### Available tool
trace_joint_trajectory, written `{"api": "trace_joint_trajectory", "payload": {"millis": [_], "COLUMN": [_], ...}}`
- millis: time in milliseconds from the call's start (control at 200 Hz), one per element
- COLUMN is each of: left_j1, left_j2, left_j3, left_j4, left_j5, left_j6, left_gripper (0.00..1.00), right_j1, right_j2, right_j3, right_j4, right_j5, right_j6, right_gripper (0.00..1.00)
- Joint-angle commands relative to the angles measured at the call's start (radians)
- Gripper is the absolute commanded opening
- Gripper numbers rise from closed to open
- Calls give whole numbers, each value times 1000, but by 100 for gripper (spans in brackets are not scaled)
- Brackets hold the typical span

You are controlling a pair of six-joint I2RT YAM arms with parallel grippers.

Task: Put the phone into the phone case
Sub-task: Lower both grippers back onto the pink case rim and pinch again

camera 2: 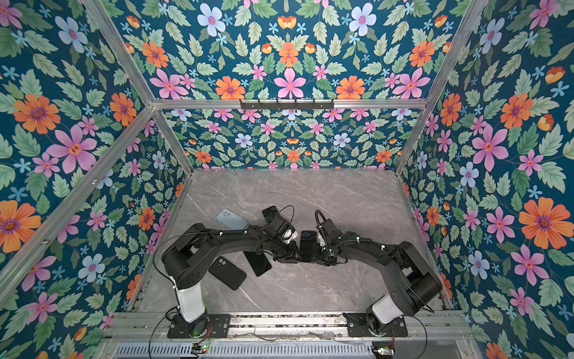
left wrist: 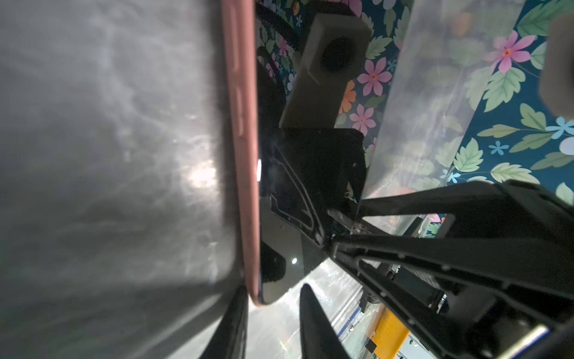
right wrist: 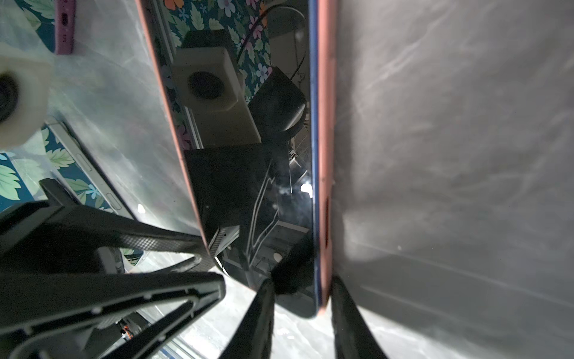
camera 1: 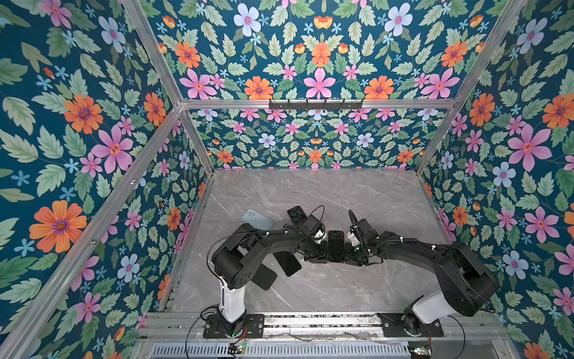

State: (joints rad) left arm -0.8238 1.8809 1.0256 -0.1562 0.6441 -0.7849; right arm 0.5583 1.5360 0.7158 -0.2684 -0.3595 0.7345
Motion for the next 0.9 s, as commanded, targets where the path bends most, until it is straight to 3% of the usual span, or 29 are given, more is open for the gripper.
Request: {"api": "trace_joint_trajectory", "payload": {"millis": [0,415,565,715,895], "left_j1": [-3,-2,-2,7,48], "left_j2": [12,17,-1,-23,-10], "left_j3": [4,11,12,44,123], "left_j4": [-6,0,-15,-84,-148], "left_j5": [-27,-28,-44,-90,-134], "left_j6": [7,8,9,44,101], "left_gripper": [29,20,16,18,26], "right_j1": [9,12,12,12,8], "right_j2": [24,23,3,-48,-78], "right_j3": [-4,-12,-8,12,63], "right_j4": [34,41,20,-42,-120], "right_j5": [-15,-15,-7,28,99], "right_j6": [16,20,18,-7,-49], "right_gripper": [29,14,13,15,28]}}
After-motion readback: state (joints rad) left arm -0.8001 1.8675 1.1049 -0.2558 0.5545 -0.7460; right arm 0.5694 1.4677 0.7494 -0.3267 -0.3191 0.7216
